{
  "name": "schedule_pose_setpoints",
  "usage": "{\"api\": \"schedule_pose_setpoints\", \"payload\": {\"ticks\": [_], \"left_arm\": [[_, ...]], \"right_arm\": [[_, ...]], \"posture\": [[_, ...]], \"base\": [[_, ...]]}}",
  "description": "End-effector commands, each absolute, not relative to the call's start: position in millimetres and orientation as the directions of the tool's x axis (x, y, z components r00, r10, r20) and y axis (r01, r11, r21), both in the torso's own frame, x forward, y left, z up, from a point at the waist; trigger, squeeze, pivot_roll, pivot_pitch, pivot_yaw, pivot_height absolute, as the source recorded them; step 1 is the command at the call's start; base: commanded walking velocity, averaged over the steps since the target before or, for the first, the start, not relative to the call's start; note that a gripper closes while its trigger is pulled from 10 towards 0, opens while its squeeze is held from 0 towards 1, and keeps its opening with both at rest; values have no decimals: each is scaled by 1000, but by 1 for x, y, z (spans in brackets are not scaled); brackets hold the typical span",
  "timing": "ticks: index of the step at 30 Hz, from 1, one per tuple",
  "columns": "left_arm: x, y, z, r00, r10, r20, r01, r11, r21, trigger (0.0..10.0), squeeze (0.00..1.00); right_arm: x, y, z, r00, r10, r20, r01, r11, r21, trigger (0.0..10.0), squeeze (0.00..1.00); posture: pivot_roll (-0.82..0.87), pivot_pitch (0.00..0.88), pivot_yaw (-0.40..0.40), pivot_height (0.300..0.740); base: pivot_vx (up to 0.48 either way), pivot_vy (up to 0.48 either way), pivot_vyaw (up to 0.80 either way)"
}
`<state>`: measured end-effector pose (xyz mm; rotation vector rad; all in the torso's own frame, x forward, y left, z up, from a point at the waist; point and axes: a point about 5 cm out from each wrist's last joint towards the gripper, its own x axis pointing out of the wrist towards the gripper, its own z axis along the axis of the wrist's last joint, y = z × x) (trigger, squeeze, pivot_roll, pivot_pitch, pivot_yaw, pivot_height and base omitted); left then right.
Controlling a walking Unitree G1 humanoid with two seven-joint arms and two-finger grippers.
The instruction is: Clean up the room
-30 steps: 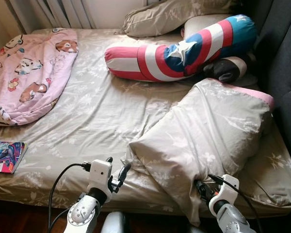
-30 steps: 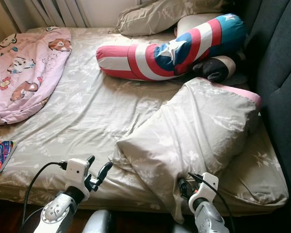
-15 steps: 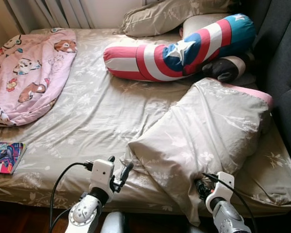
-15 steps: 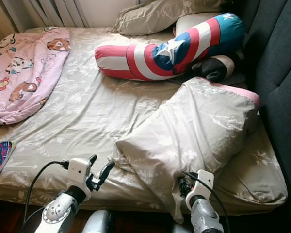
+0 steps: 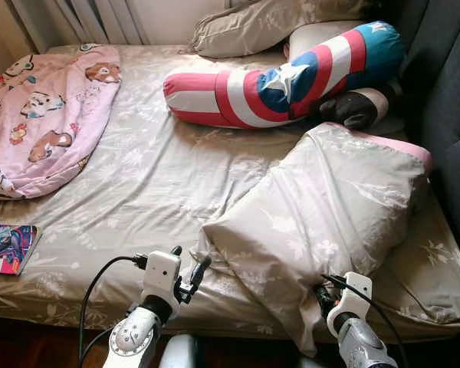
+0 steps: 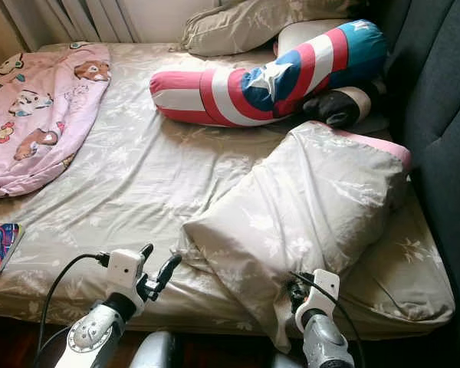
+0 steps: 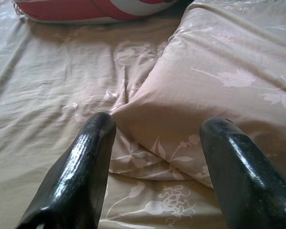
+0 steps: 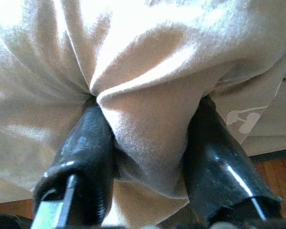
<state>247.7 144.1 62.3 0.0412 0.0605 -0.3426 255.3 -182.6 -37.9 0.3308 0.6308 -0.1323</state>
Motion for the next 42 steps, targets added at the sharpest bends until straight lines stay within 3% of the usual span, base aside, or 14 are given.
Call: {"api": "schedule_pose_setpoints", "payload": {"ticks": [1,20,32,36,39,40,42], "left_arm": [[247,145,58,939,-332,-92,337,941,37,10000,0],[252,144,59,939,-333,-85,337,941,35,10000,0],[254,143,57,939,-334,-85,338,941,33,10000,0],[255,143,56,939,-334,-85,337,941,31,10000,0],[255,143,56,938,-335,-87,338,941,31,10000,0],[255,143,55,938,-334,-88,338,941,31,10000,0],[255,143,55,939,-333,-89,336,941,32,10000,0]], "right_arm": [[255,-176,-39,795,1,-607,204,941,269,0,0],[247,-200,-42,772,-98,-628,320,914,250,0,0],[251,-279,-1,786,-446,-429,543,830,132,0,0],[245,-318,23,735,-580,-351,638,767,71,0,0],[242,-332,33,714,-620,-326,668,743,49,0,0],[235,-364,54,654,-705,-274,734,679,3,0,0],[225,-390,71,583,-780,-228,795,605,-34,0,0]], "posture": [[97,122,57,640],[79,111,59,640],[46,108,55,640],[37,108,56,640],[30,108,54,640],[26,108,52,640],[23,111,55,640]], "base": [[0,0,0],[0,0,0],[0,0,0],[0,0,0],[0,0,0],[0,0,0],[0,0,0]]}}
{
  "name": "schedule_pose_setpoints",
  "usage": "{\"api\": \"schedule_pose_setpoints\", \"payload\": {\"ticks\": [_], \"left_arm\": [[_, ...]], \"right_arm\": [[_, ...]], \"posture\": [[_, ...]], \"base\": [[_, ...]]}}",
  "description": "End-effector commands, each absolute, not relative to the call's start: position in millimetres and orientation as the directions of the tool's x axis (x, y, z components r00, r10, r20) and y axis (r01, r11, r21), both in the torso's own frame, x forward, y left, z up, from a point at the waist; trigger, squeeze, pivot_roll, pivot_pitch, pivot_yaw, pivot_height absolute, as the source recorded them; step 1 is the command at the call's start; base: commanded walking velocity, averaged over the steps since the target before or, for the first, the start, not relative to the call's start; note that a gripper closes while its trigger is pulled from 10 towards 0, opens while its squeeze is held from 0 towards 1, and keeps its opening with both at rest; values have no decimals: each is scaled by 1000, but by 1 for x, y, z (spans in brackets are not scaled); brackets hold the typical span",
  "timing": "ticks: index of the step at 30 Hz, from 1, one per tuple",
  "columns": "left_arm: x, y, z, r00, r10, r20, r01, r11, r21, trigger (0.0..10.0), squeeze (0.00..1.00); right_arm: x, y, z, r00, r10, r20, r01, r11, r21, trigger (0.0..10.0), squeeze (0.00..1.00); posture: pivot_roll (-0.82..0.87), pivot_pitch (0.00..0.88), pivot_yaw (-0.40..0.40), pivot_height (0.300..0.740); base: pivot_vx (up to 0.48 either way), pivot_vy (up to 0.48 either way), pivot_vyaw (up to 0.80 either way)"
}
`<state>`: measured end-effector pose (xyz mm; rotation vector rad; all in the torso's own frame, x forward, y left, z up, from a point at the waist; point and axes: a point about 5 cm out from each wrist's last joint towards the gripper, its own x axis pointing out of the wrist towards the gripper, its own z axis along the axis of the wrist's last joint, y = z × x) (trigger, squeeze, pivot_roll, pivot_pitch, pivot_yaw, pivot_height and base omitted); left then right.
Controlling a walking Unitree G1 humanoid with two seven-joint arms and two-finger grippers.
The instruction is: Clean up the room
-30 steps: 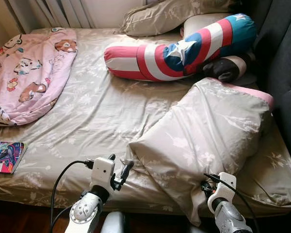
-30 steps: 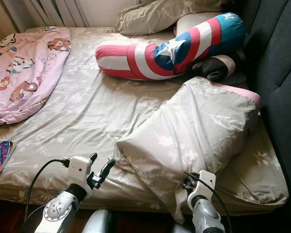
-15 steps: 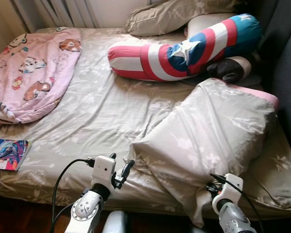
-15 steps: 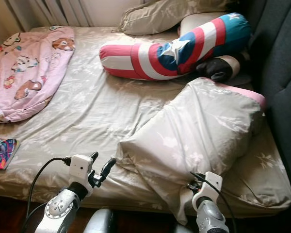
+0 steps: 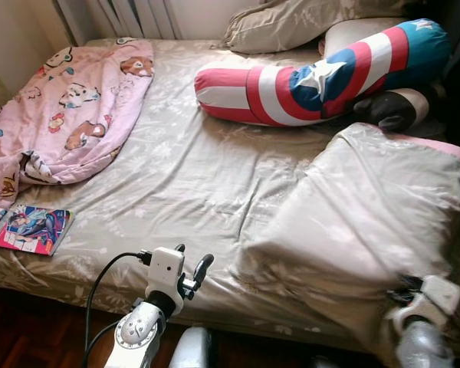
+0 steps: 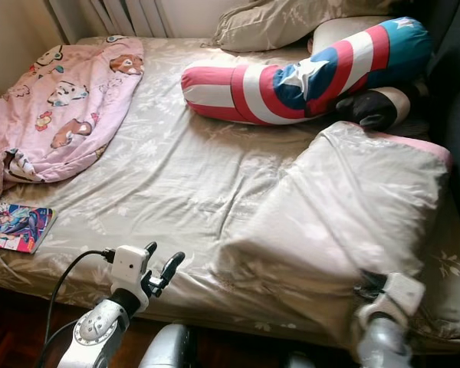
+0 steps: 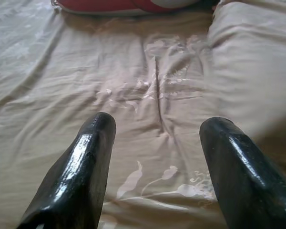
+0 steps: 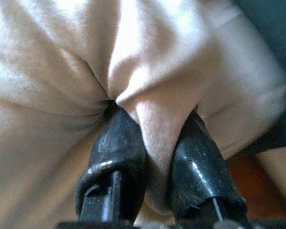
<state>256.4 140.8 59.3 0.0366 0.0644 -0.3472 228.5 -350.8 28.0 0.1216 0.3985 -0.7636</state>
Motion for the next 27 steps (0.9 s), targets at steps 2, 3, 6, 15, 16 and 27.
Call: {"api": "schedule_pose_setpoints", "payload": {"ticks": [2,3,6,15,16,27], "left_arm": [[255,143,55,939,-333,-89,337,941,31,10000,0],[255,144,54,938,-334,-90,338,940,33,10000,0],[256,145,55,938,-335,-89,339,940,36,10000,0],[256,147,54,937,-337,-94,342,939,44,10000,0],[256,147,54,937,-337,-94,342,939,44,10000,0],[258,147,55,937,-337,-91,342,938,47,10000,0]], "right_arm": [[215,-413,86,508,-839,-196,850,525,-45,0,0],[209,-423,93,469,-864,-184,875,483,-37,0,0],[195,-444,111,391,-909,-142,915,400,-41,0,0],[190,-452,112,376,-907,-191,916,394,-72,10000,0],[191,-450,111,380,-904,-195,914,400,-72,10000,0],[213,-429,100,532,-820,-214,831,553,-53,10000,0]], "posture": [[23,111,55,640],[29,110,55,640],[30,109,58,640],[30,109,68,640],[31,108,70,640],[38,98,67,640]], "base": [[0,0,0],[0,0,0],[0,0,0],[0,0,0],[0,0,0],[0,0,0]]}}
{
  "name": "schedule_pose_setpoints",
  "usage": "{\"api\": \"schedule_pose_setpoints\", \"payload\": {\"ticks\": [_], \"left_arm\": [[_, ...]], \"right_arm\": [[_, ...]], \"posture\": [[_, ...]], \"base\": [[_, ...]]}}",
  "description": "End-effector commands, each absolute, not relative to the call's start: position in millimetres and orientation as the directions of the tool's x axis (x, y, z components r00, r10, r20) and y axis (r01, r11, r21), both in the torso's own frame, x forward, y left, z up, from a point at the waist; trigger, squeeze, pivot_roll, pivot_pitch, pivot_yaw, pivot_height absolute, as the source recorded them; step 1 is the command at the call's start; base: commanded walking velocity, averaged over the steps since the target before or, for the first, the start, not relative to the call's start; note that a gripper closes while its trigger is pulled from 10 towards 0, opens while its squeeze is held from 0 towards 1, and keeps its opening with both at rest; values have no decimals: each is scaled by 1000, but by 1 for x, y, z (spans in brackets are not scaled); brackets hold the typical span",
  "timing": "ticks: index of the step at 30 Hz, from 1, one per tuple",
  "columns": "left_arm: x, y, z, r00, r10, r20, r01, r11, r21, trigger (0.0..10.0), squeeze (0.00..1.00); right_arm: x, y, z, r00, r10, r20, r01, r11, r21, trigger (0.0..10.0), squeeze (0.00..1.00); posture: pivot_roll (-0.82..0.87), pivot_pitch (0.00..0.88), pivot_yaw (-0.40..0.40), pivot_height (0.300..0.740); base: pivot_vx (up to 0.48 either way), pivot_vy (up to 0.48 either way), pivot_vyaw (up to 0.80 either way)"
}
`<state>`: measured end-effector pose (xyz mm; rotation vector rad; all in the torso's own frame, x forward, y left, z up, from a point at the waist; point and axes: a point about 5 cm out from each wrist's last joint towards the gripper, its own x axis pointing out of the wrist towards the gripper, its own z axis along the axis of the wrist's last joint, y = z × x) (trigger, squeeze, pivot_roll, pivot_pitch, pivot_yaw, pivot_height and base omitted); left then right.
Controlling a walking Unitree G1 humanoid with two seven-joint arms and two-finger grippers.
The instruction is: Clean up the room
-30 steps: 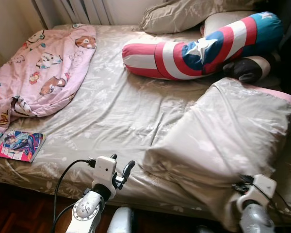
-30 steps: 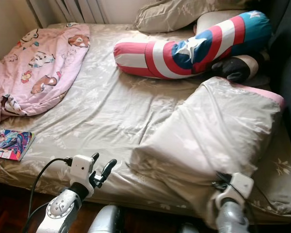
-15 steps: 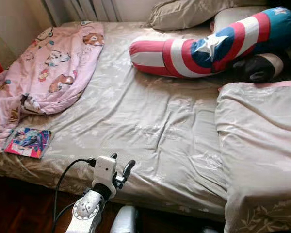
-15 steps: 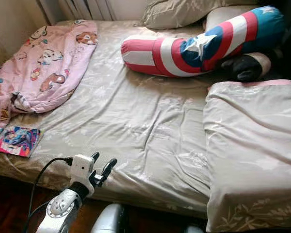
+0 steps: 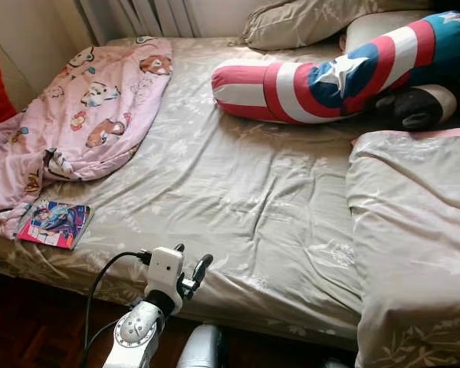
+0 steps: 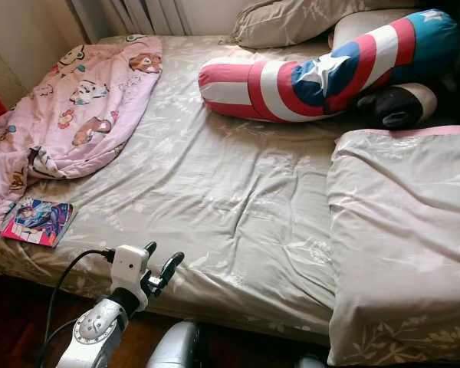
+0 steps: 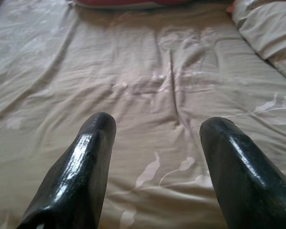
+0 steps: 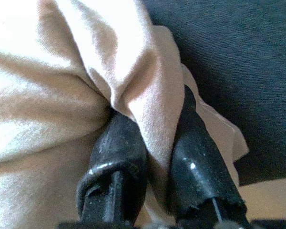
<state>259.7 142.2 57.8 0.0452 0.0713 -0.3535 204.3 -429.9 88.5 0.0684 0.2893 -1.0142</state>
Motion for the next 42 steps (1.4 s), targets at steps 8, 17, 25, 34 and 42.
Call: {"api": "schedule_pose_setpoints", "payload": {"ticks": [8,17,25,34,42], "left_arm": [[257,147,54,938,-336,-91,341,939,48,10000,0],[258,147,55,937,-338,-89,343,938,51,10000,0],[256,148,49,943,-317,-100,321,947,21,10000,0],[258,154,45,965,-237,-111,233,971,-50,10000,0],[260,177,36,985,-93,-148,73,988,-136,10000,0]], "right_arm": [[218,-417,88,584,-765,-270,784,618,-53,10000,1000],[229,-409,98,671,-721,-172,711,692,-125,10000,910],[272,-329,102,960,-277,-35,273,958,-91,10000,0],[279,-277,75,992,-86,-91,85,996,-16,10000,0],[270,-239,43,982,-71,-173,89,991,102,10000,0]], "posture": [[47,93,66,640],[45,85,71,640],[40,77,71,640],[36,65,63,640],[35,78,56,665]], "base": [[0,0,0],[0,0,0],[0,0,0],[0,0,0],[0,0,0]]}}
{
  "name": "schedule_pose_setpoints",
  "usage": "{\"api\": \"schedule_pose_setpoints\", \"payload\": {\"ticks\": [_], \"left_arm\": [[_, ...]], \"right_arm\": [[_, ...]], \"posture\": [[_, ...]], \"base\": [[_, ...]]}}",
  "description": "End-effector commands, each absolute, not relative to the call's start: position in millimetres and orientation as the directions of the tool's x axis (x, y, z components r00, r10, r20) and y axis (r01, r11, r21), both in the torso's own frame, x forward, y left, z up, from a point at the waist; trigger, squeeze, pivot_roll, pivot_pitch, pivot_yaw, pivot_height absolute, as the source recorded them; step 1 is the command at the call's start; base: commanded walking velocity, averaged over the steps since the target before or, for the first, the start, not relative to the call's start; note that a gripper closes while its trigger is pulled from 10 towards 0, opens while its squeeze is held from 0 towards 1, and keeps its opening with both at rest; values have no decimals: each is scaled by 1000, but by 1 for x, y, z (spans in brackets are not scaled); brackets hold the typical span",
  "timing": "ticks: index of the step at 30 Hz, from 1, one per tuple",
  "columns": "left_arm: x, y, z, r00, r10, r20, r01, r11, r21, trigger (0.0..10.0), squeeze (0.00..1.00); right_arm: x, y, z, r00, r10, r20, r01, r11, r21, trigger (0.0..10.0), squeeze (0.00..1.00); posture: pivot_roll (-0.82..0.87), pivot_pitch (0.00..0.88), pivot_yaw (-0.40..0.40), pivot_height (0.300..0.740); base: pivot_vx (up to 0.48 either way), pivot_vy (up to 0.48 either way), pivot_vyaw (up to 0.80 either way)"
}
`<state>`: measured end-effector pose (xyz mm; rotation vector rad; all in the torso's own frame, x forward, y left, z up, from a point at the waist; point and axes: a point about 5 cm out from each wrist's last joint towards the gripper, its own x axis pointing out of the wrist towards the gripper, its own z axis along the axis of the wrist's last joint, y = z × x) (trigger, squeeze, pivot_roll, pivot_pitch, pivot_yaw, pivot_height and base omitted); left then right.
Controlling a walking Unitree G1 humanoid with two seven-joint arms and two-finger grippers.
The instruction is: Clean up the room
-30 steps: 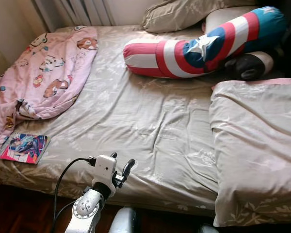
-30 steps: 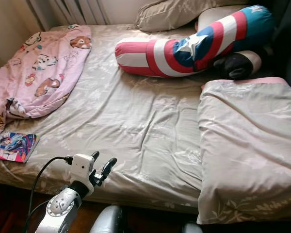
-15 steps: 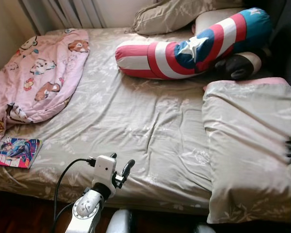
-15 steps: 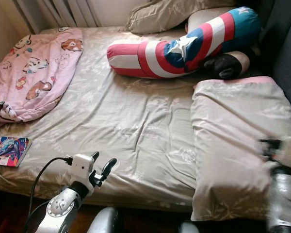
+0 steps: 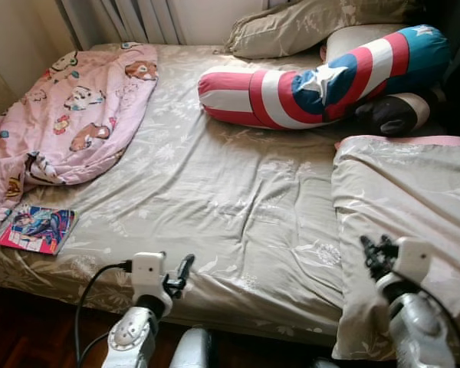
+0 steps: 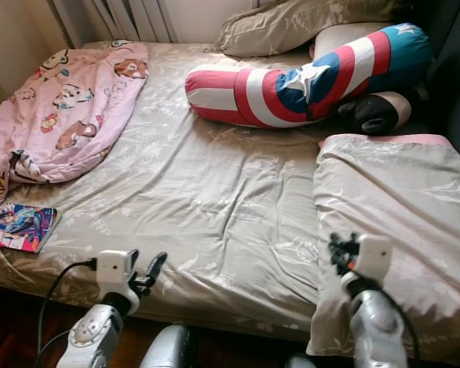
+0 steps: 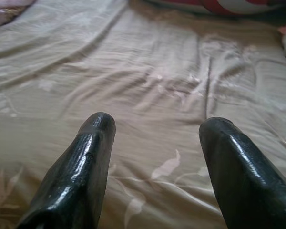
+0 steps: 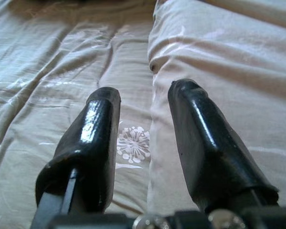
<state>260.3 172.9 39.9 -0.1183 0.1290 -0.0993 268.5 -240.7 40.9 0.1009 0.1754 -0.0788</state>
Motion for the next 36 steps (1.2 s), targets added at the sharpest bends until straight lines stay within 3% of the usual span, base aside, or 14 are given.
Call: {"api": "schedule_pose_setpoints", "payload": {"ticks": [1,8,13,17,23,25,30,33,36], "left_arm": [[260,177,35,984,-94,-151,74,988,-134,10000,0],[263,178,16,970,-60,-235,8,976,-216,10000,0],[265,175,5,947,-117,-300,66,983,-174,10000,0],[266,176,-2,934,-109,-340,50,982,-180,10000,0],[259,169,-22,884,-131,-448,41,978,-204,10000,0],[252,168,-32,846,-136,-516,42,981,-189,10000,0],[244,164,-43,792,-165,-588,100,985,-141,10000,0],[231,171,-54,747,-124,-653,71,992,-106,10000,0],[224,177,-59,729,-75,-680,22,996,-86,10000,0]], "right_arm": [[270,-239,43,982,-74,-174,95,989,115,10000,0],[269,-229,26,970,-77,-232,114,981,154,10000,0],[259,-212,2,942,-73,-329,133,977,165,10000,0],[249,-211,-12,921,-99,-377,180,966,187,10000,0],[229,-231,-34,836,-230,-499,356,919,172,10000,0],[222,-235,-40,820,-215,-530,311,945,97,10000,0],[206,-243,-52,764,-250,-596,395,910,124,10000,0],[194,-237,-62,738,-197,-646,304,951,57,10000,0],[184,-235,-69,709,-207,-674,345,935,76,10000,0]], "posture": [[35,78,56,670],[22,89,59,710],[19,88,57,740],[26,84,57,740],[16,61,65,740],[20,57,62,740],[12,40,66,740],[15,35,67,740],[10,34,71,740]], "base": [[0,0,0],[0,0,0],[0,0,0],[0,0,0],[0,0,0],[0,0,0],[0,0,0],[0,0,0],[0,0,0]]}}
